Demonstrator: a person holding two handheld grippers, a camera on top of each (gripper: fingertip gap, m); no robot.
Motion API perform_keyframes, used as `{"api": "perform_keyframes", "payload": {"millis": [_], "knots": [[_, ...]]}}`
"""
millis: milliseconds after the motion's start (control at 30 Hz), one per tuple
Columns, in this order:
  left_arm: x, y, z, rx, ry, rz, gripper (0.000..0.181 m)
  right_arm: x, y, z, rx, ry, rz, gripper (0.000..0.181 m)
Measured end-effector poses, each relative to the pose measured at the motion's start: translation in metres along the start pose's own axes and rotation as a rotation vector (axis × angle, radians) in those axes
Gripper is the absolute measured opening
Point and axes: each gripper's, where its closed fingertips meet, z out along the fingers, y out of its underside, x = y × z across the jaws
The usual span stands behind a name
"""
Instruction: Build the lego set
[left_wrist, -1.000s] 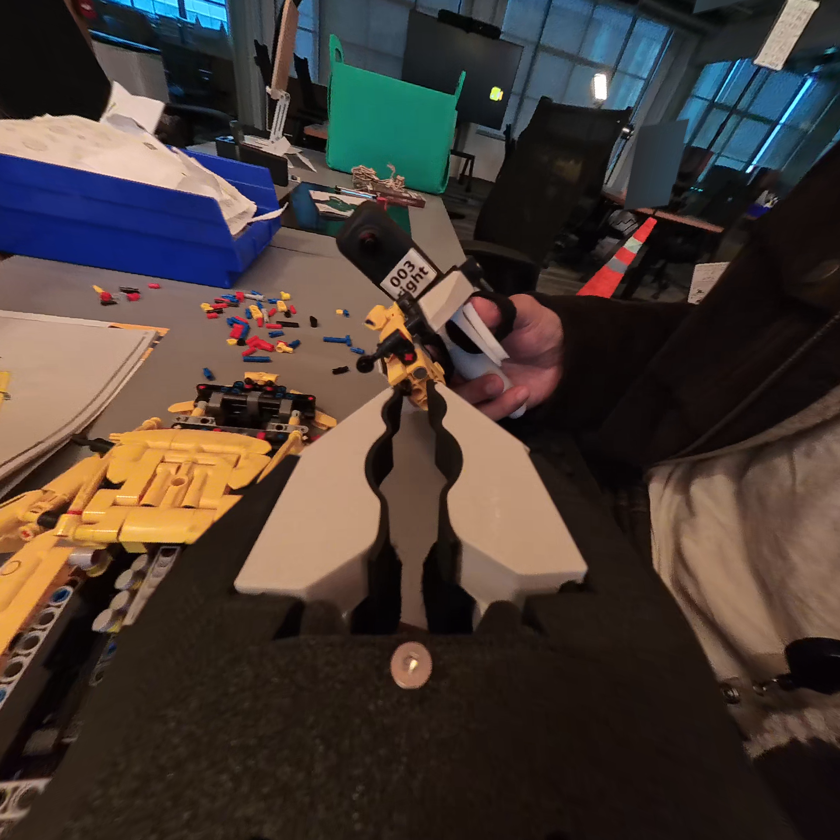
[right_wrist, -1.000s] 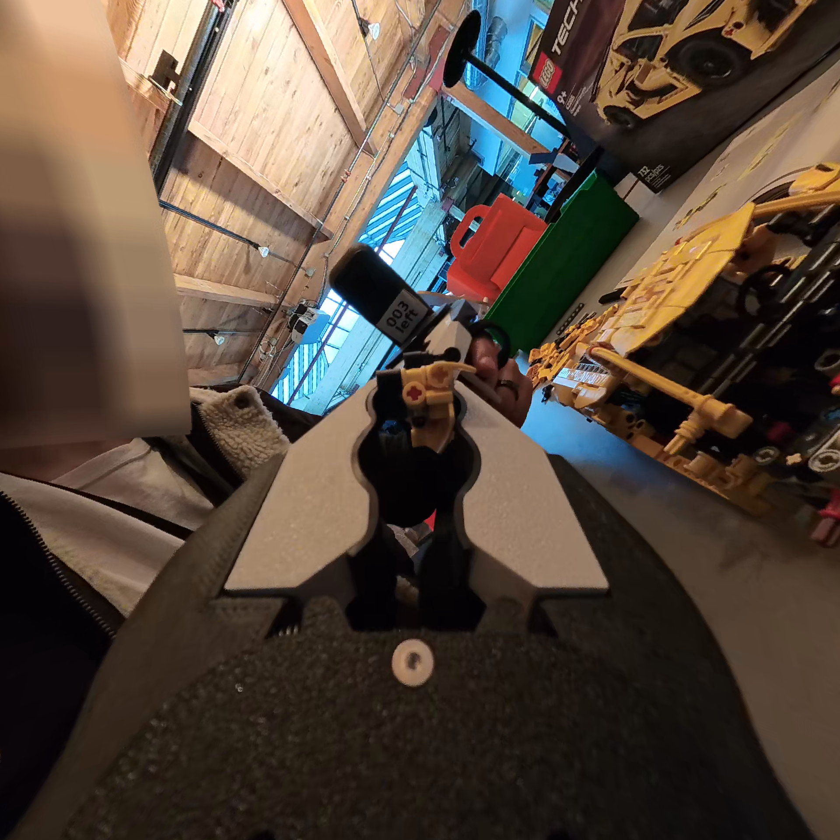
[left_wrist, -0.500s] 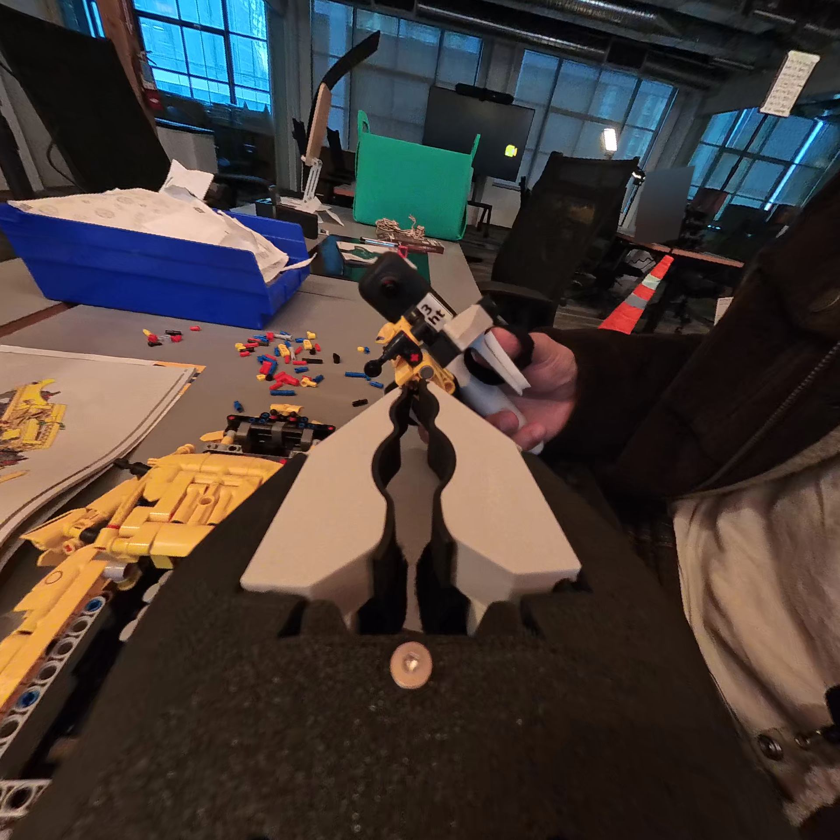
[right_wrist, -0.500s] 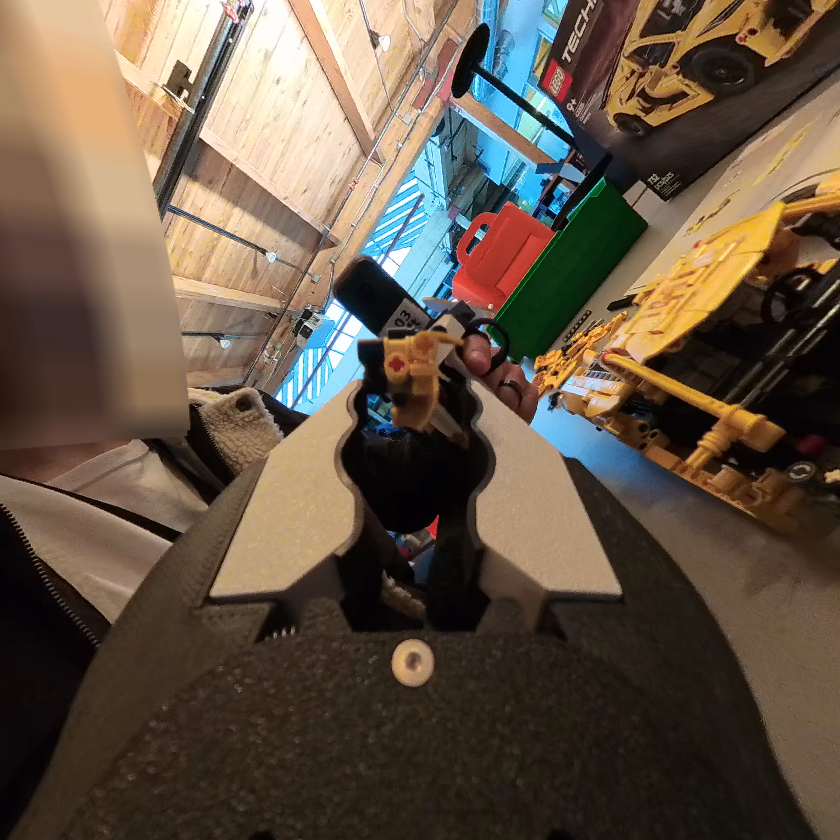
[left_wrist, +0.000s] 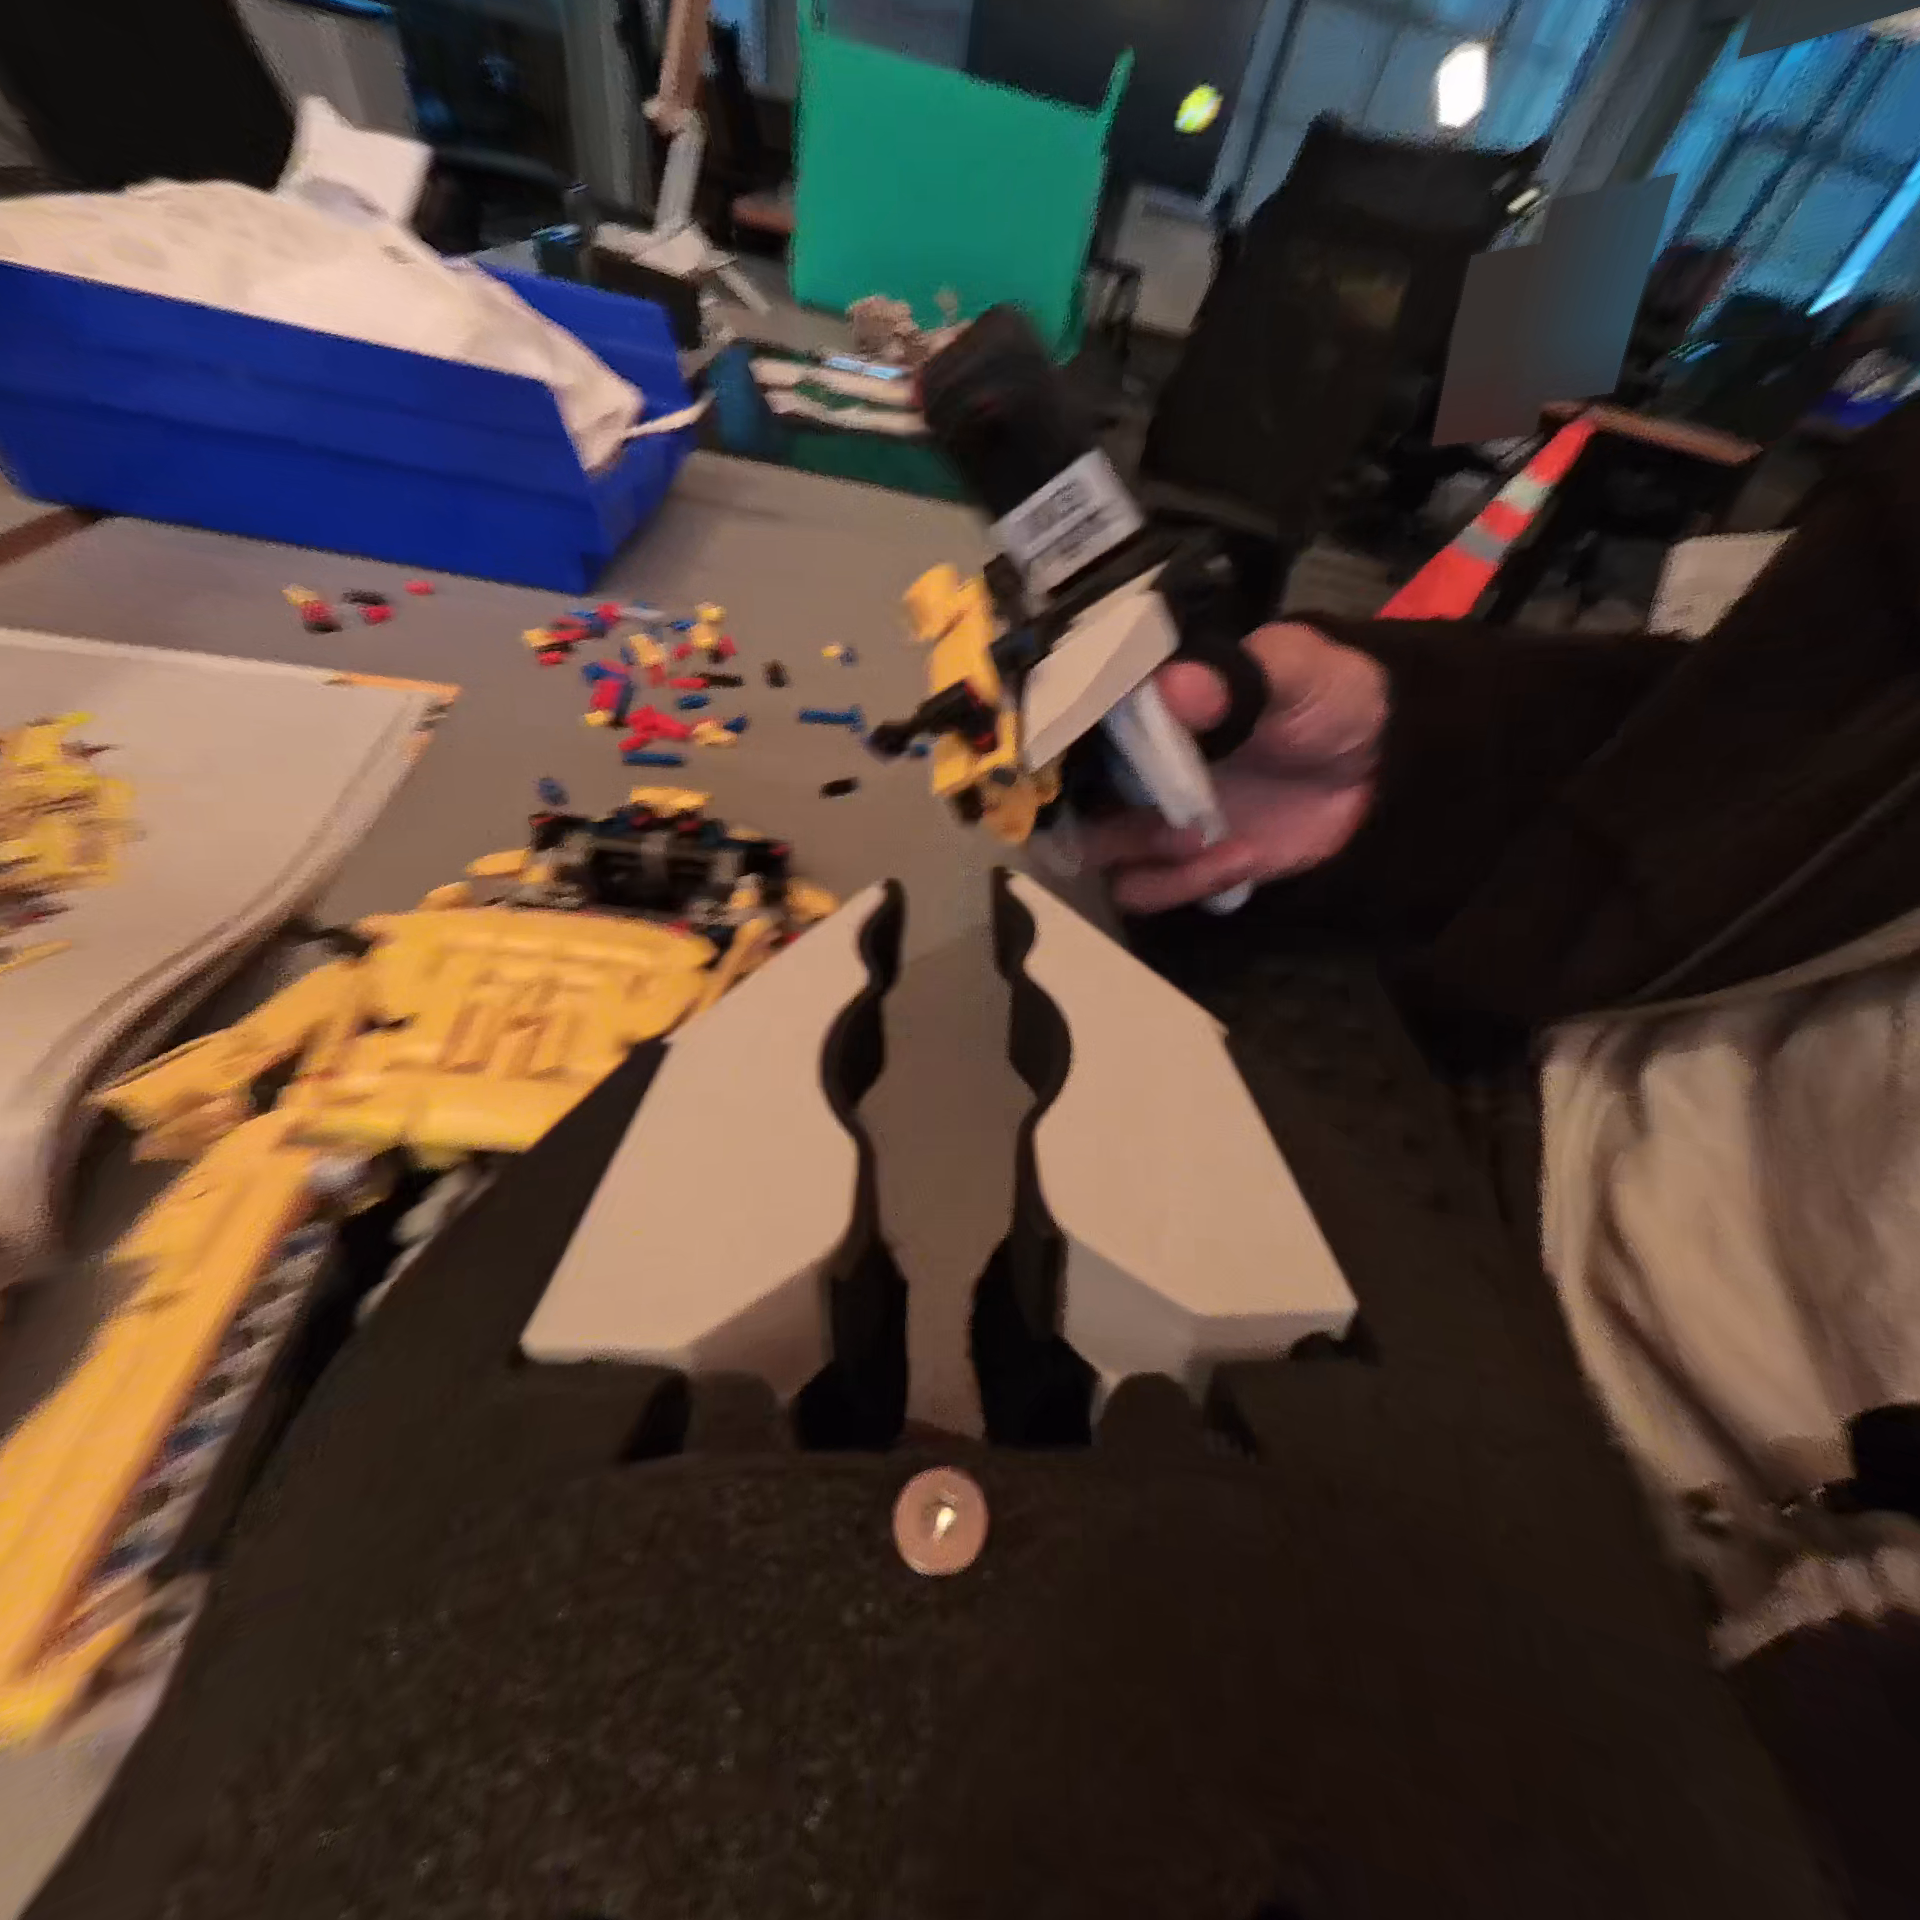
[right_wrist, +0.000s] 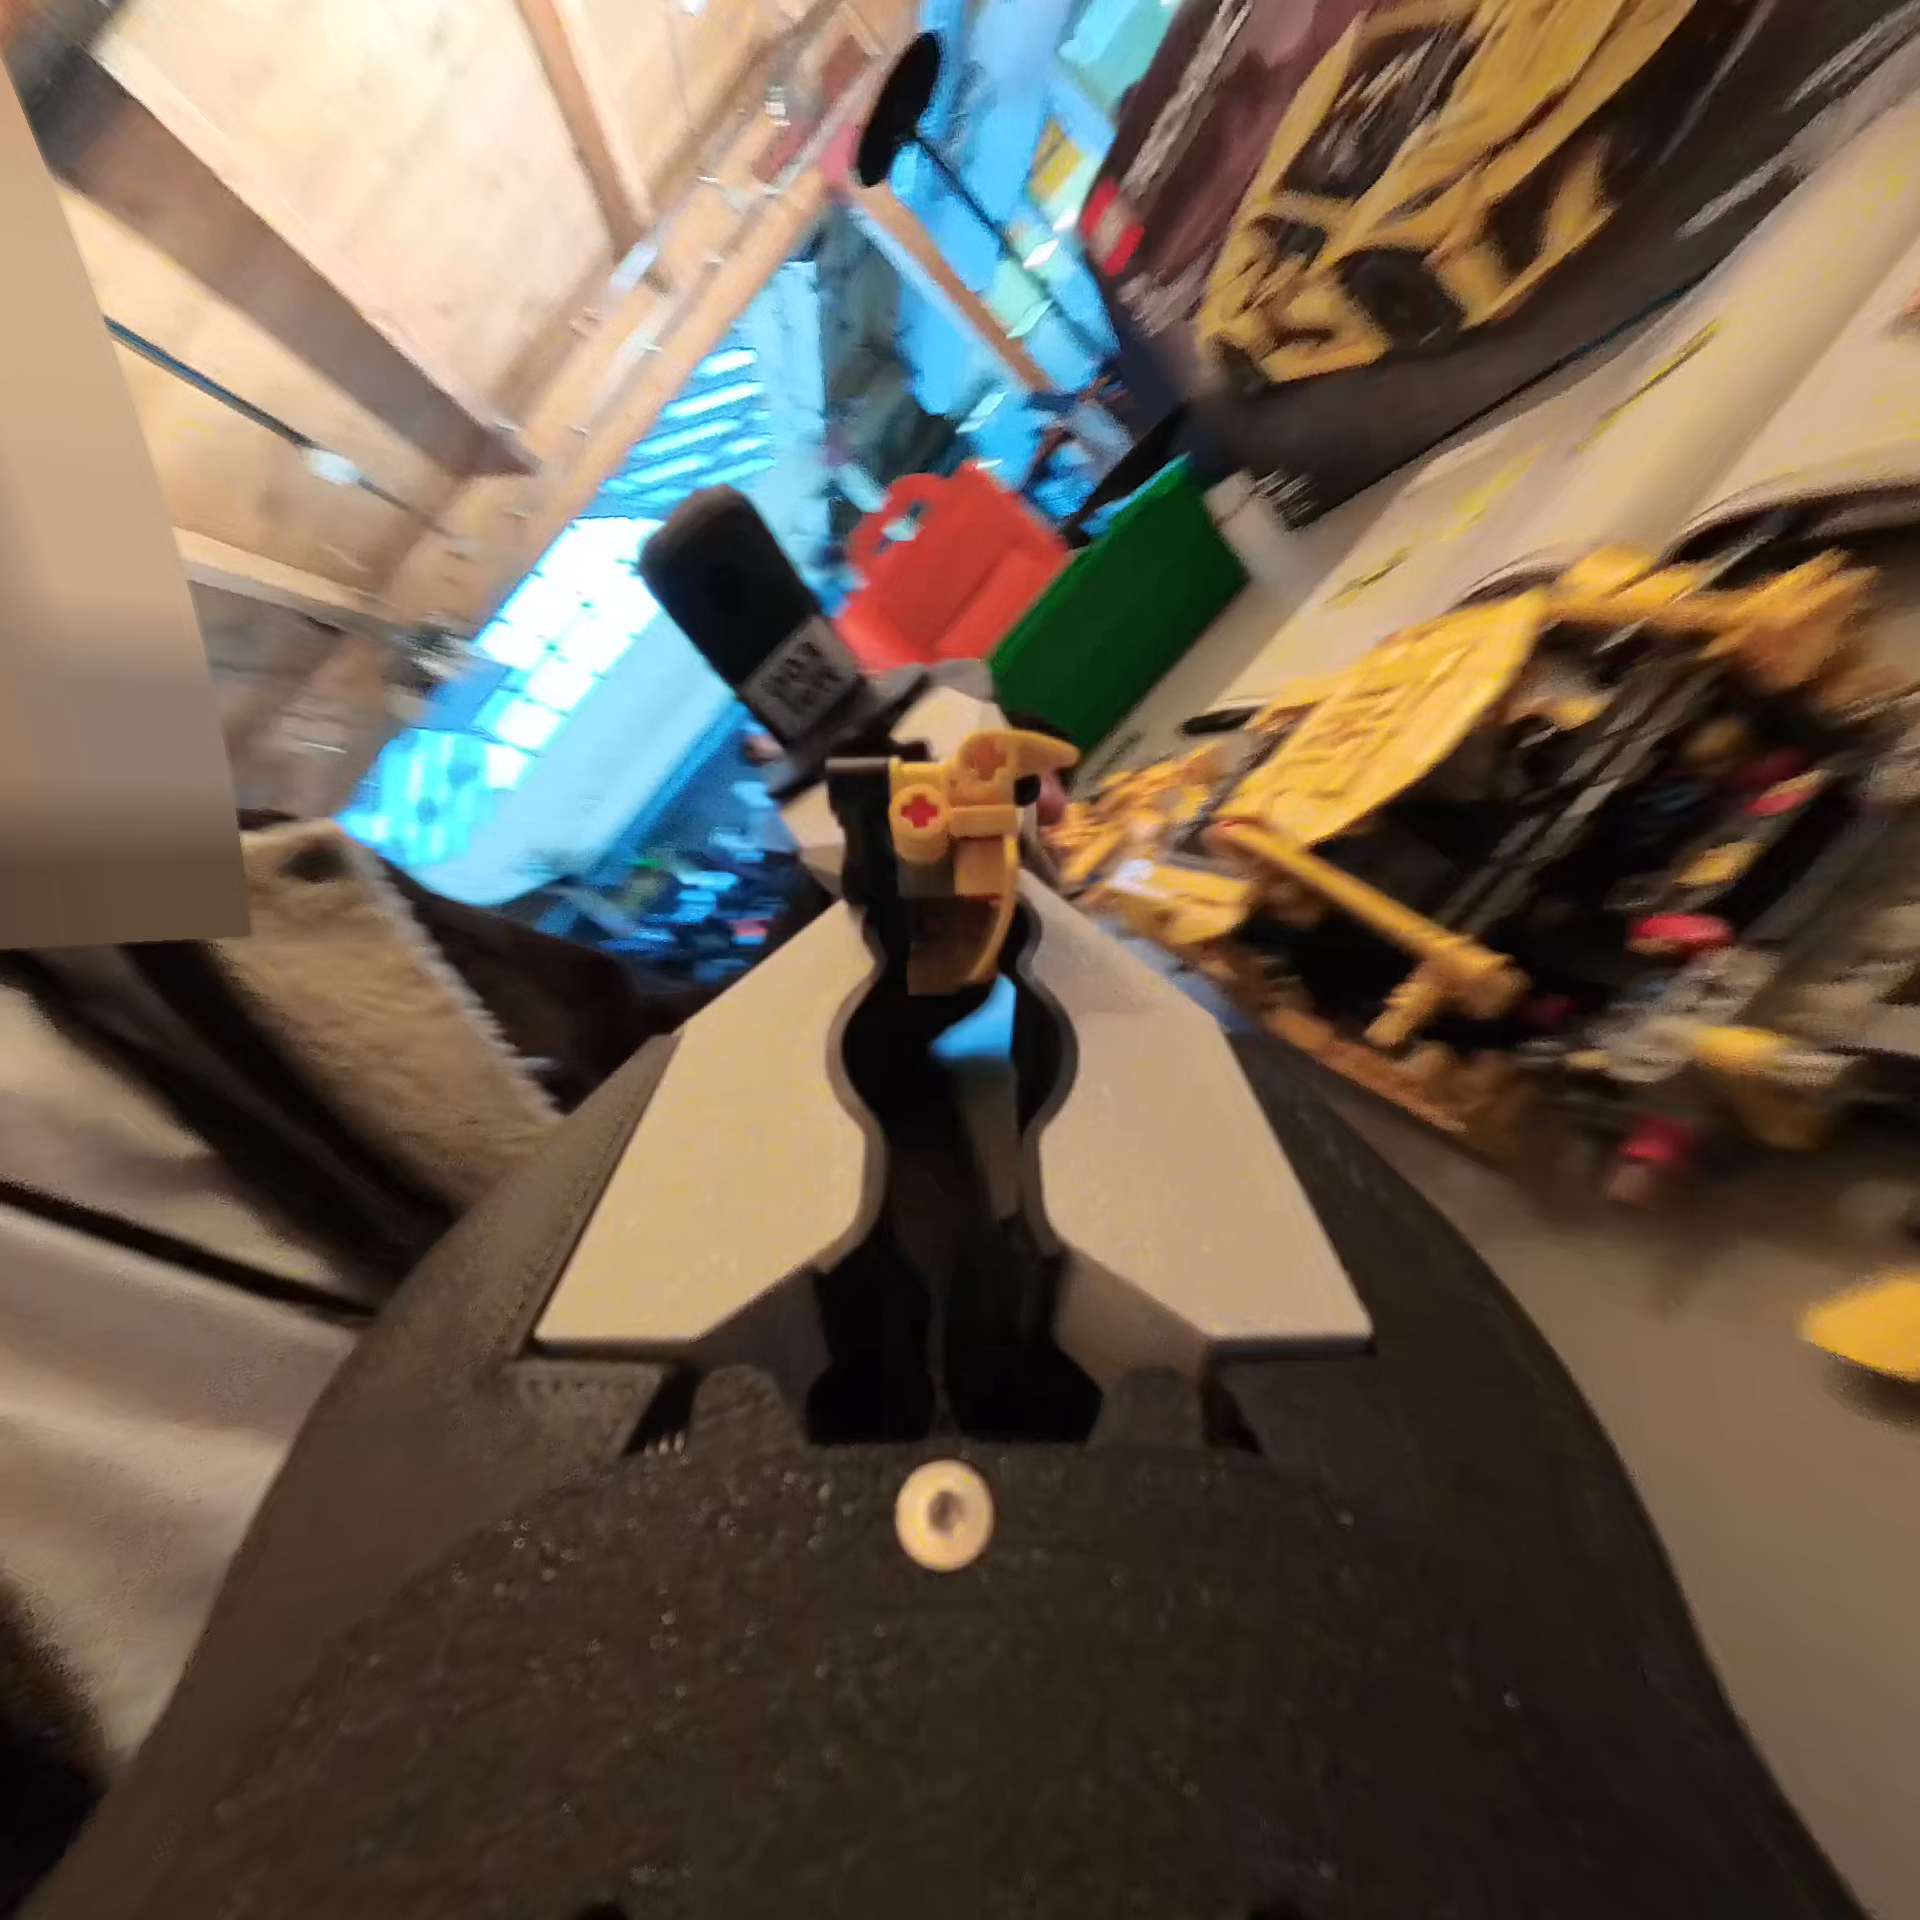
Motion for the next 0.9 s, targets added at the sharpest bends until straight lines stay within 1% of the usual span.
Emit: {"api": "perform_keyframes", "payload": {"millis": [33, 100, 133, 167, 200, 233, 267, 333, 367, 400, 433, 467, 500, 567, 600, 700, 833, 900], "knots": [[-0.014, 0.001, -0.011, -0.022, -0.063, 0.022, 0.03, 0.009, -0.003, -0.008, -0.009, 0.105, -0.099, 0.015], [-0.04, 0.003, -0.036, -0.055, -0.178, 0.039, 0.049, 0.033, -0.002, -0.029, -0.098, 0.367, -0.35, 0.015], [-0.049, 0.006, -0.047, -0.076, -0.216, 0.029, 0.054, 0.039, -0.003, -0.036, -0.14, 0.465, -0.485, 0.015], [-0.054, 0.013, -0.054, -0.108, -0.231, 0.015, 0.057, 0.041, -0.003, -0.041, -0.18, 0.528, -0.63, 0.015], [-0.055, 0.017, -0.057, -0.125, -0.237, 0.0, 0.057, 0.042, 0.0, -0.042, -0.234, 0.567, -0.763, 0.014], [-0.051, 0.017, -0.057, -0.114, -0.226, -0.016, 0.057, 0.041, 0.002, -0.041, -0.273, 0.583, -0.868, 0.015], [-0.042, 0.015, -0.052, -0.096, -0.193, -0.033, 0.056, 0.035, 0.002, -0.036, -0.276, 0.568, -0.947, 0.015], [-0.019, 0.012, -0.036, -0.08, -0.118, -0.032, 0.056, 0.018, -0.005, -0.024, -0.185, 0.511, -1.014, 0.015], [-0.016, 0.014, -0.03, -0.1, -0.132, -0.001, 0.056, 0.012, -0.008, -0.019, -0.143, 0.485, -1.01, 0.014], [-0.024, 0.017, -0.03, -0.139, -0.202, 0.036, 0.055, 0.011, -0.009, -0.017, -0.129, 0.477, -0.992, 0.014], [-0.037, 0.021, -0.037, -0.181, -0.285, 0.066, 0.055, 0.013, -0.008, -0.018, -0.142, 0.481, -0.972, 0.014], [-0.051, 0.024, -0.048, -0.193, -0.351, 0.068, 0.055, 0.016, -0.005, -0.022, -0.171, 0.491, -0.945, 0.014], [-0.062, 0.025, -0.06, -0.179, -0.387, 0.036, 0.054, 0.019, 0.0, -0.027, -0.206, 0.498, -0.904, 0.015], [-0.072, 0.042, -0.077, -0.208, -0.378, -0.052, 0.055, 0.024, 0.015, -0.04, -0.294, 0.523, -0.732, 0.015], [-0.069, 0.053, -0.079, -0.242, -0.348, -0.077, 0.055, 0.022, 0.02, -0.045, -0.314, 0.531, -0.66, 0.015], [-0.053, 0.074, -0.068, -0.309, -0.306, -0.026, 0.055, 0.012, 0.04, -0.055, -0.326, 0.496, -0.494, 0.015], [-0.049, 0.09, -0.051, -0.433, -0.341, 0.066, 0.054, 0.015, 0.047, -0.064, -0.299, 0.539, -0.469, 0.015], [-0.052, 0.093, -0.047, -0.459, -0.389, 0.079, 0.054, 0.013, 0.044, -0.065, -0.262, 0.545, -0.461, 0.015]]}}
